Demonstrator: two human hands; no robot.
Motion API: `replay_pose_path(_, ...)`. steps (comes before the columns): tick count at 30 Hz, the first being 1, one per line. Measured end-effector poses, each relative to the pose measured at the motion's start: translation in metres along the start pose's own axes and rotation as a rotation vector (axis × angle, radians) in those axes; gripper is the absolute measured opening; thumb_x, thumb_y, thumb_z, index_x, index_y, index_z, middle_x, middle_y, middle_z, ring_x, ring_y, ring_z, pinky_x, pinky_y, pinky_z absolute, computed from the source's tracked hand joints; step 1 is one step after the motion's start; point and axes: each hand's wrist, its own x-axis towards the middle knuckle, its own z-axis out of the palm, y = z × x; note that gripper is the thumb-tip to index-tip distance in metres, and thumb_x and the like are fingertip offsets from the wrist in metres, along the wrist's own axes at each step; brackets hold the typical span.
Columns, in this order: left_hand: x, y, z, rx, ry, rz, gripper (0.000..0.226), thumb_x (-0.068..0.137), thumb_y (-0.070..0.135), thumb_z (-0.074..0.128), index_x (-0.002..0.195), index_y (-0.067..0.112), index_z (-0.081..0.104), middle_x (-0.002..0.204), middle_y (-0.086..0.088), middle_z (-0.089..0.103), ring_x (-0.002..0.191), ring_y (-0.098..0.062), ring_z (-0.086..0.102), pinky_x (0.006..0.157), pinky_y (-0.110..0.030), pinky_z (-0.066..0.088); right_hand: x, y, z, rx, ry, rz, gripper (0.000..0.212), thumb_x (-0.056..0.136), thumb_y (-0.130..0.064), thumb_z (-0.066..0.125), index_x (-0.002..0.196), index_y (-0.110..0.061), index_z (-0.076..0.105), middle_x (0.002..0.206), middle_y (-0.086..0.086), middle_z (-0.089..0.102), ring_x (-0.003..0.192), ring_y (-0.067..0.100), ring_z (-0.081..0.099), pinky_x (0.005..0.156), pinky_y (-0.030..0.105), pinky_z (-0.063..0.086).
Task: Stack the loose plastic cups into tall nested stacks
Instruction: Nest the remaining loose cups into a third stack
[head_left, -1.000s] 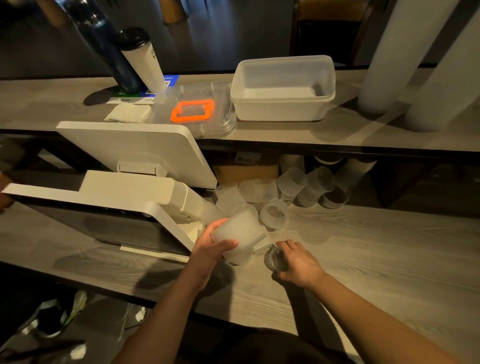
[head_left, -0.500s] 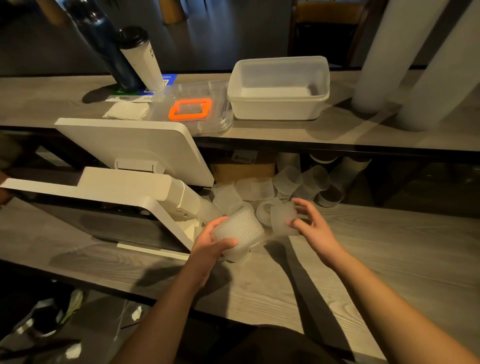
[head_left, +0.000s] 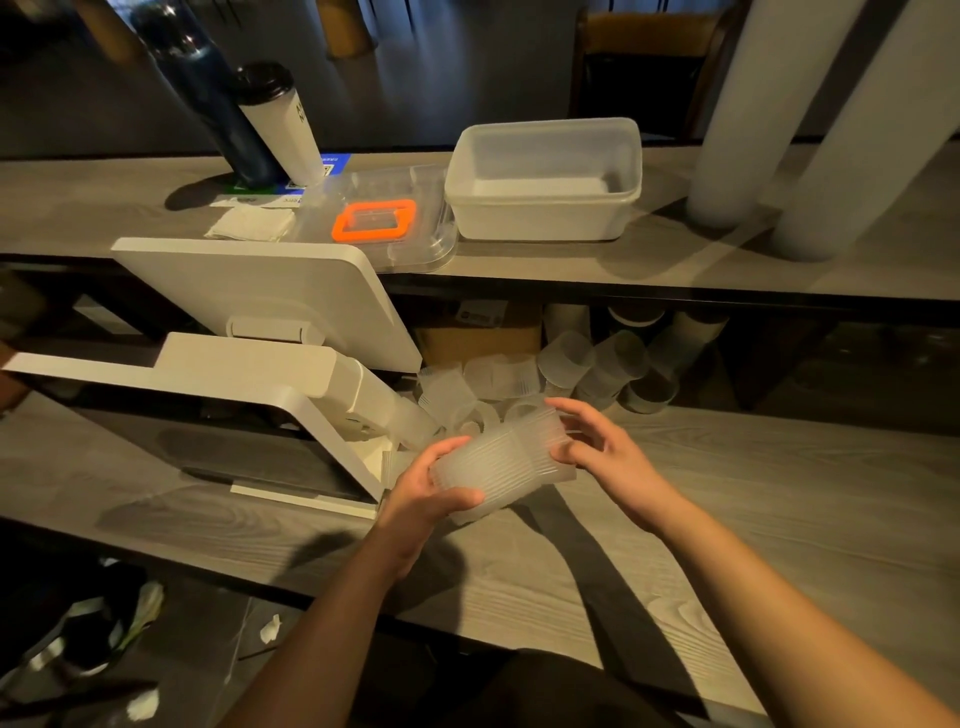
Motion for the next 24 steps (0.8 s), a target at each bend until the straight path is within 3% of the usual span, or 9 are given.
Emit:
replay_pose_path(5, -0.003, -0.001, 0.006, -0.01, -0.004, -0.017, 0.086, 0.049, 0.039, 0.082, 0.13, 0.031, 0.056, 0.13, -0.007, 0.054, 0.117, -0.029, 0.056, 0.085, -0.035, 0.055, -0.003, 0.002, 0.01, -0.05, -0.149, 0.033, 0.055, 0.083, -0.039, 0.068, 0.136, -0.04, 0.053, 0.134, -0.006, 0.053, 0.12, 0.008, 0.053, 0.091, 0.021, 0.049)
replay_pose_path(10, -0.007, -0.008, -0.001, -0.042, 0.013, -0.053, 0.084, 0.05, 0.041, 0.082, 0.129, 0.034, 0.056, 0.131, -0.008, 0.054, 0.117, -0.032, 0.056, 0.083, -0.038, 0.055, 0.0, 0.005, 0.018, -0.03, -0.234, 0.092, 0.05, 0.094, -0.049, 0.058, 0.142, -0.04, 0.049, 0.136, -0.007, 0.053, 0.123, 0.009, 0.053, 0.097, 0.025, 0.05)
replay_pose_path(13, -0.008, -0.009, -0.004, -0.072, 0.062, -0.068, 0.083, 0.049, 0.041, 0.082, 0.127, 0.035, 0.057, 0.129, -0.007, 0.055, 0.115, -0.032, 0.057, 0.08, -0.038, 0.055, 0.004, 0.007, 0.025, -0.027, -0.193, 0.109, 0.047, 0.099, -0.044, 0.052, 0.145, -0.037, 0.047, 0.135, -0.01, 0.055, 0.122, 0.003, 0.053, 0.086, 0.014, 0.049)
replay_pose_path(16, -0.005, -0.007, -0.007, -0.154, 0.13, -0.06, 0.081, 0.053, 0.033, 0.084, 0.129, 0.032, 0.056, 0.128, -0.005, 0.056, 0.114, -0.028, 0.058, 0.075, -0.031, 0.056, 0.014, 0.022, 0.031, -0.046, -0.029, 0.097, 0.037, 0.1, -0.038, 0.052, 0.137, -0.035, 0.052, 0.126, -0.008, 0.06, 0.118, 0.009, 0.057, 0.085, 0.016, 0.048)
replay_pose_path(19, -0.001, -0.006, -0.017, -0.177, 0.214, -0.065, 0.073, 0.065, 0.025, 0.08, 0.133, 0.027, 0.053, 0.126, -0.003, 0.056, 0.111, -0.023, 0.059, 0.068, -0.023, 0.057, 0.027, 0.044, 0.033, -0.269, 0.058, 0.104, 0.042, 0.097, -0.032, 0.061, 0.138, -0.028, 0.052, 0.125, -0.006, 0.06, 0.119, 0.015, 0.057, 0.093, 0.022, 0.048)
replay_pose_path(24, 0.001, -0.012, -0.031, -0.179, 0.284, -0.092, 0.06, 0.075, 0.017, 0.081, 0.128, 0.028, 0.056, 0.123, -0.006, 0.058, 0.111, -0.025, 0.059, 0.076, -0.03, 0.055, 0.044, 0.062, 0.046, -0.734, -0.084, 0.012, 0.066, 0.088, -0.027, 0.072, 0.147, -0.019, 0.044, 0.146, 0.0, 0.049, 0.133, 0.014, 0.045, 0.112, 0.029, 0.035)
